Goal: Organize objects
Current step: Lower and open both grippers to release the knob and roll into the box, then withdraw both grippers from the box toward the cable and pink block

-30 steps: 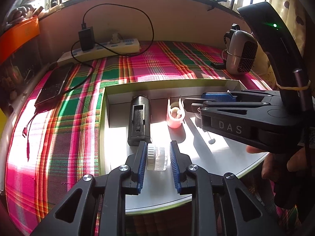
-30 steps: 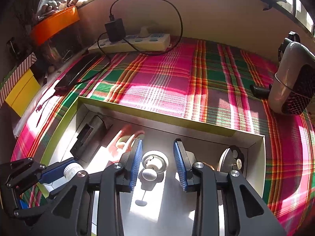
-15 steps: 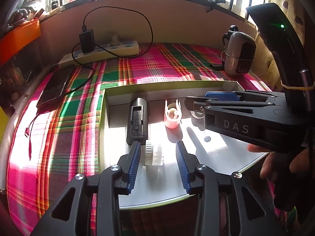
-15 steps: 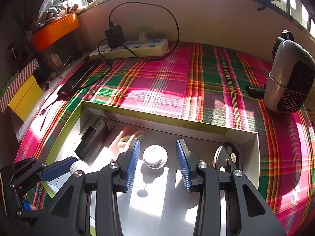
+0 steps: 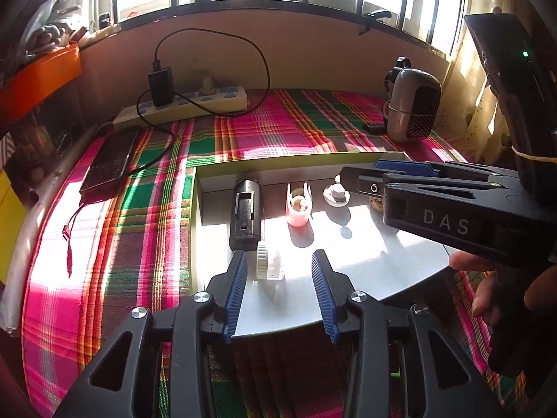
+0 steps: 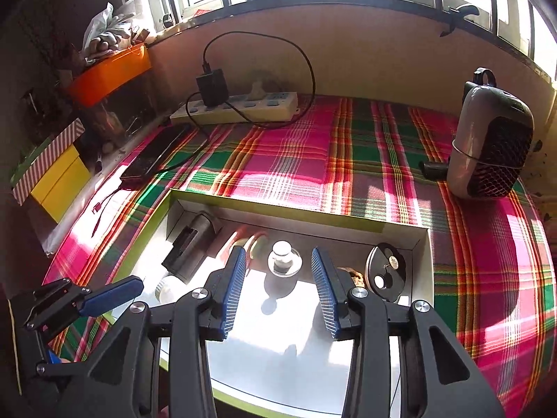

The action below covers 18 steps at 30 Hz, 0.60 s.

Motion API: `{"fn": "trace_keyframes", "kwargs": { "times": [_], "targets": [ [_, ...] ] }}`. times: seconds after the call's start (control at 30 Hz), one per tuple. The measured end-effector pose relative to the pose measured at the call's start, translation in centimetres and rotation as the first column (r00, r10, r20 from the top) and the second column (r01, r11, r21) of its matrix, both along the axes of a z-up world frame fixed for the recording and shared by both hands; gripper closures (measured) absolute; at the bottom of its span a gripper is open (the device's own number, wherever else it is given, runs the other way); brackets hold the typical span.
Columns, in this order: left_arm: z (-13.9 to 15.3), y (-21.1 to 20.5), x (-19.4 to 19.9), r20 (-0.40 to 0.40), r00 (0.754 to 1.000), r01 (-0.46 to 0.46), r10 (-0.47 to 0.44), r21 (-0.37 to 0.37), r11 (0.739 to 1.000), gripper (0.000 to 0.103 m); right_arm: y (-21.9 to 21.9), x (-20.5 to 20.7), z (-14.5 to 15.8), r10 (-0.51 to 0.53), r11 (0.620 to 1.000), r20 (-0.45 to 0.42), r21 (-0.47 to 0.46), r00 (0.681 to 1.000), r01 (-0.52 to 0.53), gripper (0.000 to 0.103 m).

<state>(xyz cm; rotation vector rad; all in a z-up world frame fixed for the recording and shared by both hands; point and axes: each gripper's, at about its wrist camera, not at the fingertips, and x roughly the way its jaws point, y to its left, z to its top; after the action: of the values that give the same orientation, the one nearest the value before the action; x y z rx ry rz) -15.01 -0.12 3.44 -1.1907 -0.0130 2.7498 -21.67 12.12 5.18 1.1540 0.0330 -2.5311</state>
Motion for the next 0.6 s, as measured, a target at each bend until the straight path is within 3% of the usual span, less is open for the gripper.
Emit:
{"fn": "trace_keyframes", "kwargs": {
  "times": [0.6],
  "targets": [
    [1.9, -0.5, 4.8, -0.063, 0.998, -0.025, 0.025, 0.004, 1.0, 0.066, 2.4, 6.8, 1.6, -0.049, 0.998, -0.068, -0.032, 0.997, 0.047, 0.062]
  ]
}}
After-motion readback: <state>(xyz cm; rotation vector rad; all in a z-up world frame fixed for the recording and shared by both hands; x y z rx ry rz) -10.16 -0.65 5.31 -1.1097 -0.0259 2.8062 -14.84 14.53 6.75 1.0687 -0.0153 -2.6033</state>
